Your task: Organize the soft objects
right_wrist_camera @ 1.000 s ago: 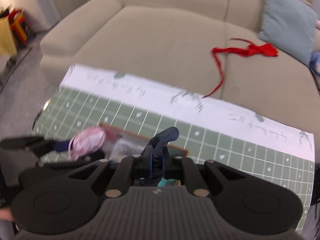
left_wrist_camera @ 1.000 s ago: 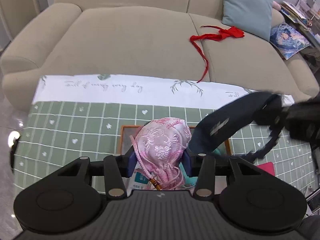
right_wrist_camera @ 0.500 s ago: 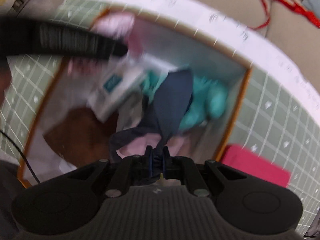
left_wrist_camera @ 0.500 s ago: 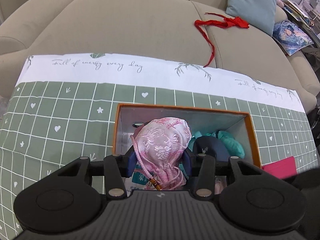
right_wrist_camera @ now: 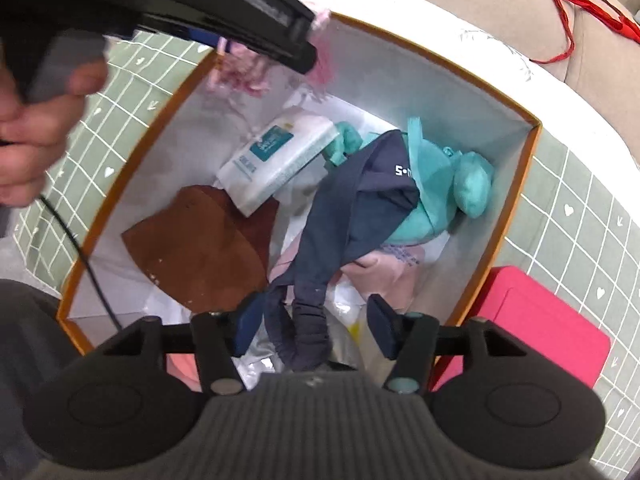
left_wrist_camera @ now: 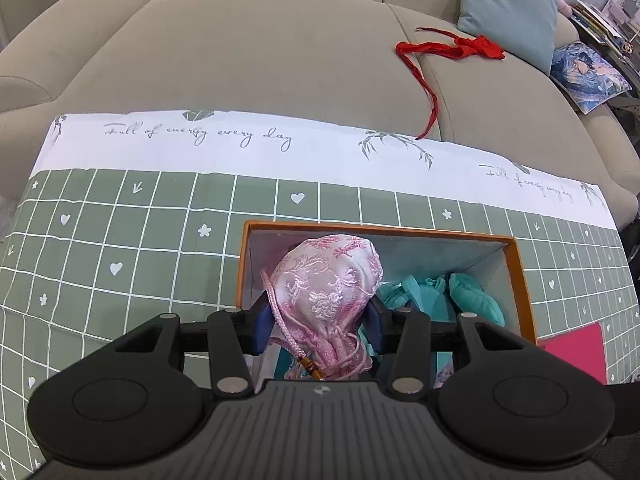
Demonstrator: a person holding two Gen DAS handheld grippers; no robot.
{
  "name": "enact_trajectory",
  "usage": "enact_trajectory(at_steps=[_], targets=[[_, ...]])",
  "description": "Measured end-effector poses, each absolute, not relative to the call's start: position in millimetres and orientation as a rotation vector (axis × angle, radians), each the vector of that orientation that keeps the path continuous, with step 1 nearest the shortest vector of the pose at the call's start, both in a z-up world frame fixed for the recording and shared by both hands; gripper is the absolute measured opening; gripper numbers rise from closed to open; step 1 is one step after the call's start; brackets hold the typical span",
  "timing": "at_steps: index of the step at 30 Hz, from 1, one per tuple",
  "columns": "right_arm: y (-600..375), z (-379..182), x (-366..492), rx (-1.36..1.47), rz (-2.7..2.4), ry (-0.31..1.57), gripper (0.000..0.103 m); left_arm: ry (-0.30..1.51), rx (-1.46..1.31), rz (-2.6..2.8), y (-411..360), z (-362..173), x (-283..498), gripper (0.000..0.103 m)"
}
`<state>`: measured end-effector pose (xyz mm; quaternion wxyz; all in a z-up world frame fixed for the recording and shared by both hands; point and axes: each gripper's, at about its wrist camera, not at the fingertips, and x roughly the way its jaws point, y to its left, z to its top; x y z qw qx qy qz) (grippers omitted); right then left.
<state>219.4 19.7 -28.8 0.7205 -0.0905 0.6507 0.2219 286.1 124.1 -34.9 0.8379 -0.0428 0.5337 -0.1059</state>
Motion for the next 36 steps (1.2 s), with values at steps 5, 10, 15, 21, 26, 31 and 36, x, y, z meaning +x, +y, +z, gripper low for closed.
enact_trajectory(at_steps=[5,10,15,21,26,31,36], targets=[[17,-25,221,-0.173,0.488,1.431,0.061,1.157,-0.115,-0.232,118,-46,292,0.052],[19,-24,219,-0.180,0.499,1.431,0.061,1.138,-0.065,-0.222,105,-57,293,0.057],[16,-25,217,-0.182,0.495,1.444,0.061,1.109,-0.084,-0.209,105,-59,290,0.093],[17,-21,216,-0.161,0.500,1.419,0.061,1.132,-0.034,-0.195,102,-52,282,0.098],[23,-12,212,-0.144,0.509,1.376,0.082,1.136,-0.065,-0.202,105,-38,274,0.098],[26,5,210,-0.124,0.506,1.300,0.098,1.131,-0.037,-0.206,106,-17,262,0.098],[20,34,208,-0.124,0.461,1.168,0.100,1.047,0.049,-0.172,102,19,245,0.098]])
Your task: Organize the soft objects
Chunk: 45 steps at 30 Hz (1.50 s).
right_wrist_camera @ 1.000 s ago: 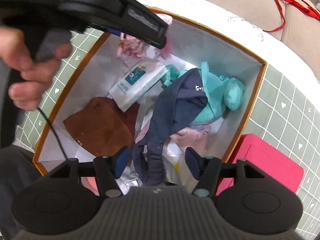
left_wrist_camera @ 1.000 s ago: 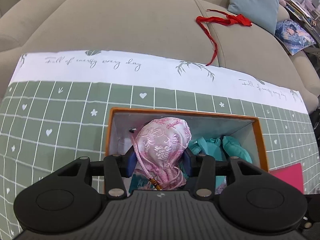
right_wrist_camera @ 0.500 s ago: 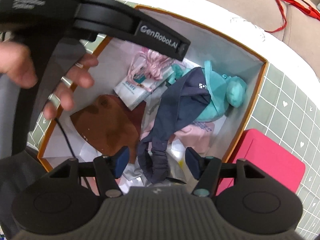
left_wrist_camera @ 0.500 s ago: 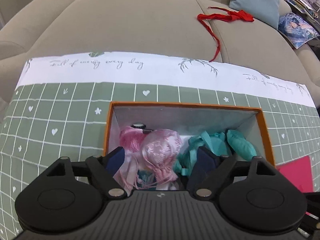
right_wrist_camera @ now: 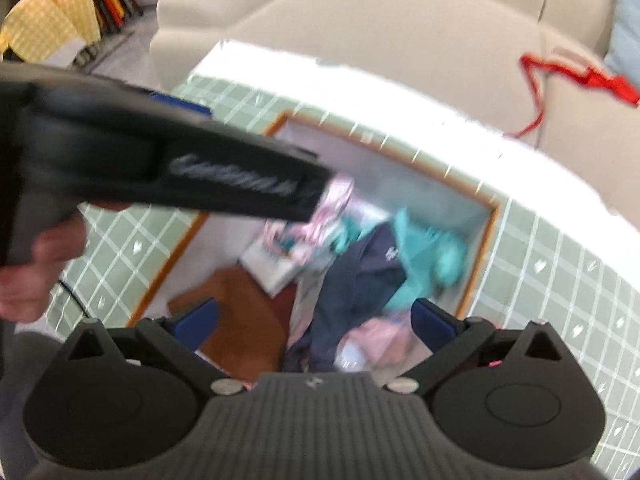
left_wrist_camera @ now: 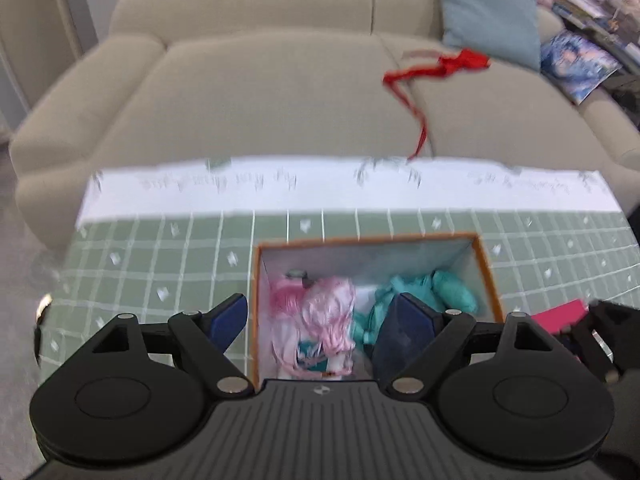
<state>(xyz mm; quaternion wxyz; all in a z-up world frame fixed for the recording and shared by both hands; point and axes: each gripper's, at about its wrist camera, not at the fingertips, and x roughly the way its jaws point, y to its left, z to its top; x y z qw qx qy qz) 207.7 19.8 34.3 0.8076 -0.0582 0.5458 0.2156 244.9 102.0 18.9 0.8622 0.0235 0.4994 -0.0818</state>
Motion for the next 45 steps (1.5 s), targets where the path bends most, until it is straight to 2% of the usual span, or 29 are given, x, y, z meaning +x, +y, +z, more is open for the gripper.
enact_trajectory(at_steps=[6,12,17,23,28,31,36,45], targets=[[-6,75,194,-0.113,0.419,1.031,0.100,0.914,0.033,-0.201,102,79,222,0.098],[-54,112,161,-0.112,0.336,0.912,0.100,0.733,0.128,-0.159,76,133,188,0.098],[-93,123,107,-0.142,0.230,0.772,0.100,0.579,0.112,-0.129,59,147,141,0.098],[-121,100,33,-0.130,0.109,0.624,0.100,0.409,0.040,-0.155,34,128,75,0.098],[-144,58,-17,-0.028,0.049,0.602,0.100,0.330,-0.064,-0.166,18,95,24,0.099],[-157,30,-43,0.084,0.032,0.589,0.100,0.340,-0.060,-0.159,10,70,3,0.099],[-158,0,-75,0.003,-0.015,0.551,0.100,0.363,-0.011,-0.180,-3,28,-16,0.099],[-170,-2,-78,0.000,-0.039,0.547,0.100,0.394,0.027,-0.189,-6,11,-28,0.099]])
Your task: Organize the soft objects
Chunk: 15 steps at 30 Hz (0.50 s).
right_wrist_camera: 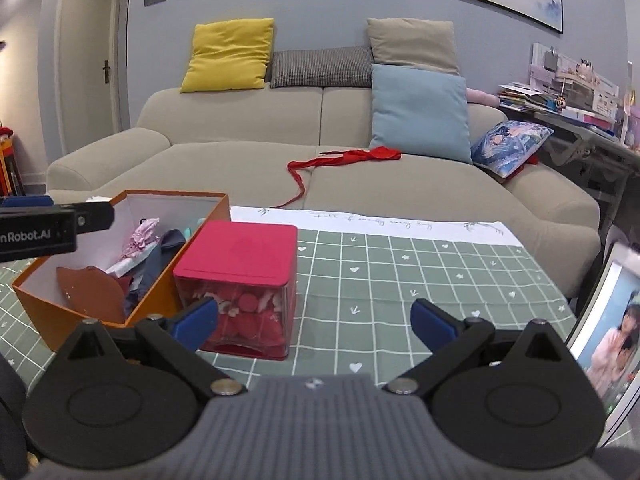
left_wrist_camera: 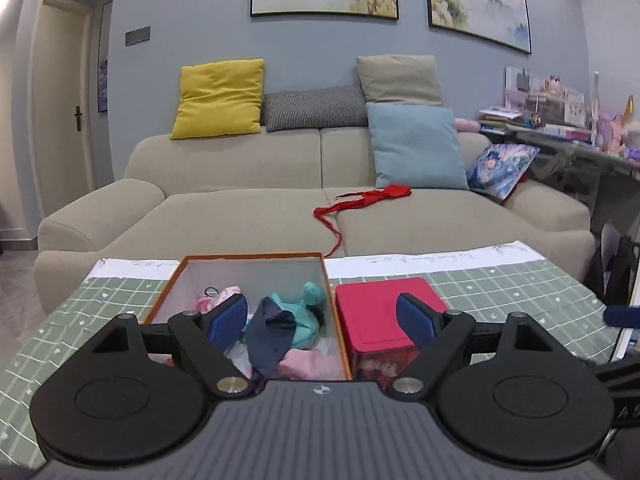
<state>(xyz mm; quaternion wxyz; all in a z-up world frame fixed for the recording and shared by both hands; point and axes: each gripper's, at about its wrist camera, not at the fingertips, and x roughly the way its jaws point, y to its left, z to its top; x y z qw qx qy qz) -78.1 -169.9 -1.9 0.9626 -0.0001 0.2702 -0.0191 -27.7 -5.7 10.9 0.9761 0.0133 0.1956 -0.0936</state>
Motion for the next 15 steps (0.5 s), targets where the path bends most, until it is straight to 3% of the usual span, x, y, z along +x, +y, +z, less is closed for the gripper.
enact_trajectory(at_steps=[6,15], targets=[[-174,21,-69,0.042,-0.075,0.475,0.100,0.372,0.010,-0.136,5,25,-23,0.099],[-154,1,-77,-0.002,-0.031,0.504,0.100,0.446,-0.027,-0.107,21,10,-22,0.099]])
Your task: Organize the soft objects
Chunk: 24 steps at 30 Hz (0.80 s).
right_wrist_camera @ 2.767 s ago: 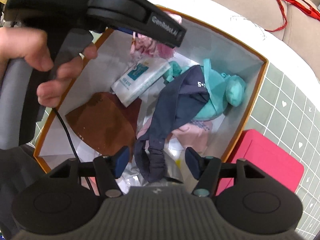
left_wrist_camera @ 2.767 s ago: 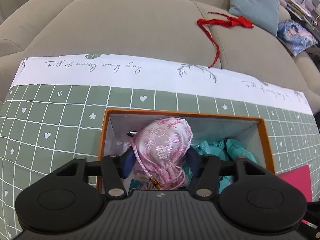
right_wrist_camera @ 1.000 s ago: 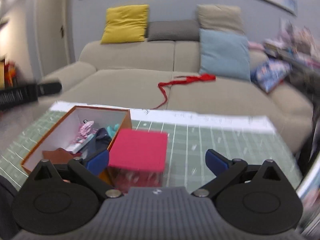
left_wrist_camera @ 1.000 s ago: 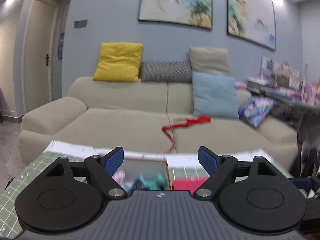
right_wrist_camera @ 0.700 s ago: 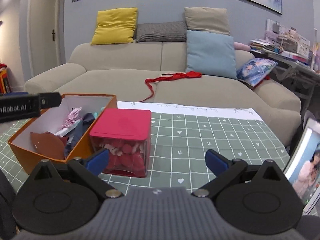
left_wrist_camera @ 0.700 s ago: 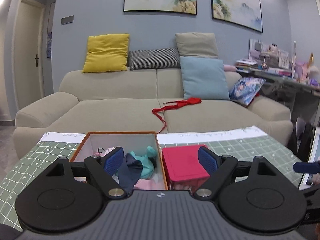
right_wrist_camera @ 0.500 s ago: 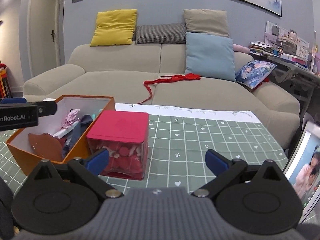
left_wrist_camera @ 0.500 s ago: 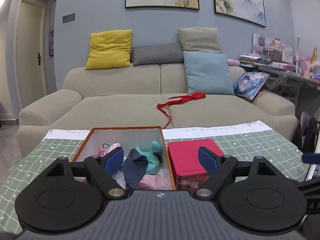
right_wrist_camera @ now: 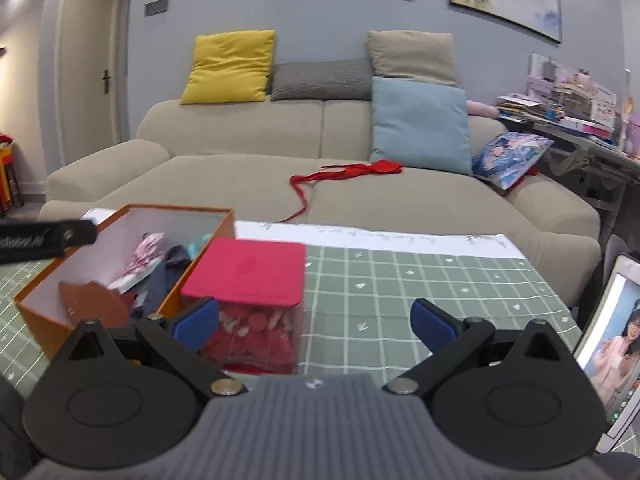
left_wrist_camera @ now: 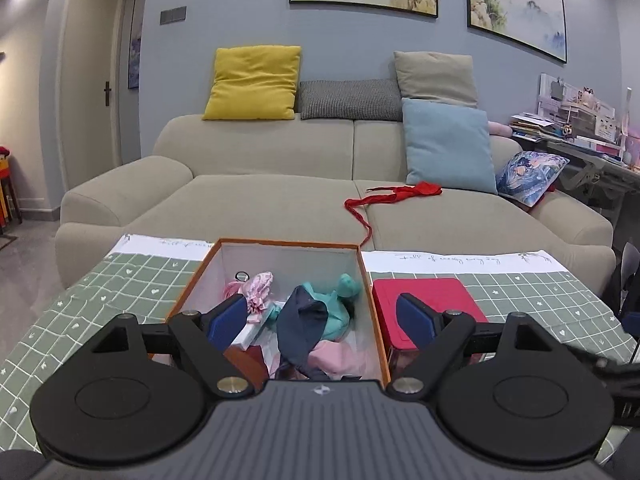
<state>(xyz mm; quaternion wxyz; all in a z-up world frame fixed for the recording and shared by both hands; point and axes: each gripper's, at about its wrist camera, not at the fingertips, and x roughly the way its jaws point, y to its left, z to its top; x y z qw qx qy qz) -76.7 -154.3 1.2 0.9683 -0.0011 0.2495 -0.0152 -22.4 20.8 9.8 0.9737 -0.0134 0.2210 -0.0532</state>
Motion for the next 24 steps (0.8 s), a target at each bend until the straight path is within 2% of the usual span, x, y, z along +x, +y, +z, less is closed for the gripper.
enact_trajectory(at_steps=[24], targets=[[-150.6,4.0,-86.4,0.003,-0.034,0.489,0.100,0.446,0.009,-0.112,22.7,12.5,-25.5,0.099]])
